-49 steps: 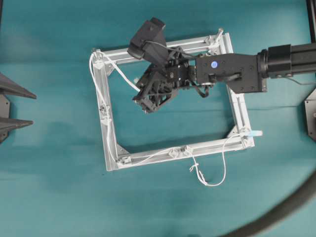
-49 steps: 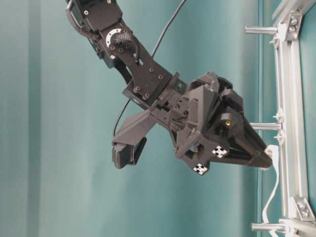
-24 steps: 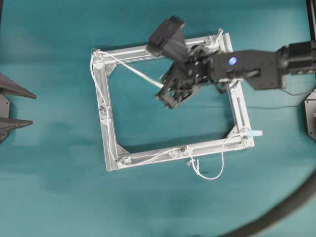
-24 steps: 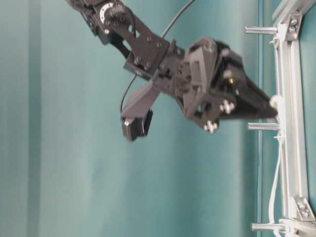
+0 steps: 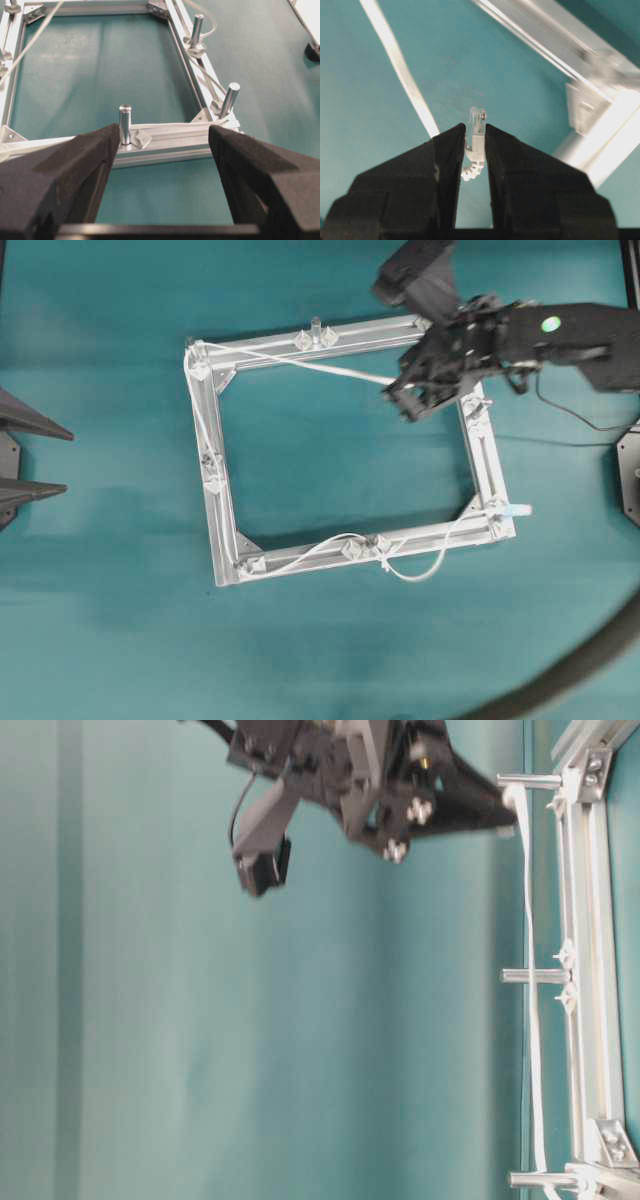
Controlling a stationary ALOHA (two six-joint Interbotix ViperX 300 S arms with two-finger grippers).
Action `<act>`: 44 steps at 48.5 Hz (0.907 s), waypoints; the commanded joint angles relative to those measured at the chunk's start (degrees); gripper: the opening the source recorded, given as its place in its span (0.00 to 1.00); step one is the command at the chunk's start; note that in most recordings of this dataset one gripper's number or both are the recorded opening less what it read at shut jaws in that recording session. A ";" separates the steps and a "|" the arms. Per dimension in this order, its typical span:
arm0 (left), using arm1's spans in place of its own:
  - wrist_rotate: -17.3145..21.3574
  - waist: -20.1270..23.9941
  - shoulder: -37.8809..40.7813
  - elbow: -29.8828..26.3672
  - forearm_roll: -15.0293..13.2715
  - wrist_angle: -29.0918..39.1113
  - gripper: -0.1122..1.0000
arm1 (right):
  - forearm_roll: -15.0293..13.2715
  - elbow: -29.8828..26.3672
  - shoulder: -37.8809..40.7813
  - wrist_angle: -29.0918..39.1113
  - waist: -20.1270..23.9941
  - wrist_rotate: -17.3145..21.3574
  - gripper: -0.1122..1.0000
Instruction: Move the cable alternately left and right between 8 pins so it hooks onto each one.
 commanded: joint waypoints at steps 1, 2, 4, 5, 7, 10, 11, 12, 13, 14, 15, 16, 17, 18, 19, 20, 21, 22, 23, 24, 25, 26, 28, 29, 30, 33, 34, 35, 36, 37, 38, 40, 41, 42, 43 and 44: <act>-0.18 -0.18 0.88 -0.79 0.18 -0.35 0.78 | -1.49 0.70 -3.34 2.02 -1.85 0.09 0.25; -0.18 -0.09 0.88 -0.79 0.26 -0.26 0.78 | -1.93 0.79 -3.60 2.46 -2.20 0.09 0.25; -0.18 -0.09 0.88 -0.79 0.18 -0.26 0.78 | -2.90 1.05 -3.96 3.25 -2.99 0.00 0.25; -0.18 -0.09 0.88 -0.79 0.26 -0.26 0.78 | -3.43 1.05 -4.13 3.69 -3.34 0.00 0.25; -0.26 -0.09 0.88 -0.79 0.18 -0.26 0.78 | -4.48 1.14 -4.22 4.48 -3.96 -0.09 0.25; -0.18 -0.09 0.88 -0.79 0.18 -0.26 0.78 | -6.42 1.14 -4.22 5.36 -4.75 -0.35 0.25; -0.18 -0.18 0.97 -0.79 0.18 -0.26 0.78 | -7.12 1.14 -4.13 5.45 -5.10 -0.26 0.25; -0.18 -0.18 0.88 -0.79 0.18 -0.35 0.78 | -7.82 1.14 -4.13 5.63 -5.27 -0.26 0.25; -0.26 -0.09 0.88 -0.79 0.18 -0.35 0.78 | -8.53 1.14 -4.13 5.71 -5.36 -0.26 0.25; -0.18 -0.18 0.97 -0.79 0.26 -0.35 0.78 | -9.40 1.14 -4.13 5.80 -5.63 -0.26 0.25; -0.18 -0.18 0.88 -0.79 0.18 -0.26 0.78 | -10.20 1.14 -4.13 5.80 -5.71 -0.18 0.25; -0.18 -0.18 0.88 -0.79 0.18 -0.26 0.78 | -10.99 1.14 -4.04 5.89 -5.80 -0.18 0.25; -0.18 -0.18 0.88 -0.79 0.26 -0.35 0.78 | -11.78 1.14 -4.13 5.89 -5.89 -0.18 0.25; -0.18 -0.18 0.97 -0.79 0.26 -0.26 0.78 | -12.66 1.14 -4.04 5.98 -5.89 -0.09 0.25; -0.18 -0.18 0.88 -0.79 0.26 -0.26 0.78 | -13.45 1.14 -4.13 5.98 -5.89 -0.09 0.25; -0.18 -0.18 0.88 -0.79 0.26 -0.26 0.78 | -14.33 1.14 -4.04 5.98 -5.89 -0.09 0.25; -0.18 -0.18 0.88 -0.79 0.18 -0.35 0.78 | -15.64 1.23 -4.04 5.80 -5.98 -0.09 0.25; -0.18 -0.18 0.97 -0.79 0.26 -0.35 0.78 | -16.52 1.23 -4.04 5.80 -5.98 -0.09 0.25; -0.18 -0.18 0.97 -0.79 0.18 -0.35 0.78 | -17.40 1.32 -4.04 5.71 -5.98 -0.09 0.25; -0.18 -0.18 0.97 -0.79 0.26 -0.35 0.78 | -18.37 1.32 -4.04 5.54 -5.98 0.00 0.25; -0.18 -0.18 0.88 -0.79 0.18 -0.35 0.78 | -19.25 1.41 -3.96 5.36 -5.98 0.00 0.25; -0.18 -0.18 0.88 -0.79 0.18 -0.35 0.78 | -20.04 1.49 -3.96 5.10 -5.89 0.00 0.25; -0.26 -0.18 0.97 -0.79 0.18 -0.26 0.78 | -21.62 1.67 -3.96 4.31 -5.89 0.00 0.25; -0.18 -0.09 0.88 -0.79 0.26 -0.35 0.78 | -22.32 1.93 -3.96 3.87 -5.89 0.09 0.25; -0.18 -0.18 0.88 -0.79 0.26 -0.35 0.78 | -23.03 2.11 -3.96 3.34 -5.98 0.09 0.25; -0.18 -0.18 0.88 -0.79 0.18 -0.26 0.78 | -25.14 2.81 -3.96 1.93 -5.89 0.18 0.25; -0.18 -0.18 0.97 -0.79 0.18 -0.26 0.78 | -25.75 3.08 -3.96 1.49 -5.89 0.26 0.25; -0.18 -0.18 0.88 -0.79 0.18 -0.26 0.78 | -26.46 3.34 -3.96 0.97 -5.89 0.26 0.25; -0.18 -0.09 0.97 -0.79 0.26 -0.26 0.78 | -27.07 3.52 -3.96 0.62 -5.89 0.26 0.25; -0.18 -0.18 0.97 -0.79 0.18 -0.26 0.78 | -27.77 3.69 -3.96 0.26 -5.98 0.26 0.25; -0.18 -0.18 0.88 -0.79 0.18 -0.26 0.78 | -28.39 3.87 -3.96 0.00 -5.98 0.26 0.25; -0.18 -0.09 0.88 -0.79 0.18 -0.26 0.78 | -30.32 4.48 -3.96 -0.62 -5.89 0.26 0.25; -0.18 -0.18 0.88 -0.79 0.26 -0.26 0.78 | -31.20 4.66 -3.96 -0.88 -5.98 0.26 0.25; -0.18 -0.18 0.88 -0.79 0.26 -0.35 0.78 | -32.08 4.83 -3.96 -0.97 -5.89 0.26 0.25; -0.18 -0.09 0.88 -0.79 0.18 -0.26 0.78 | -32.96 5.10 -3.96 -1.05 -5.98 0.26 0.25; -0.18 -0.09 0.88 -0.79 0.18 -0.35 0.78 | -33.66 5.27 -3.96 -1.14 -5.98 0.26 0.25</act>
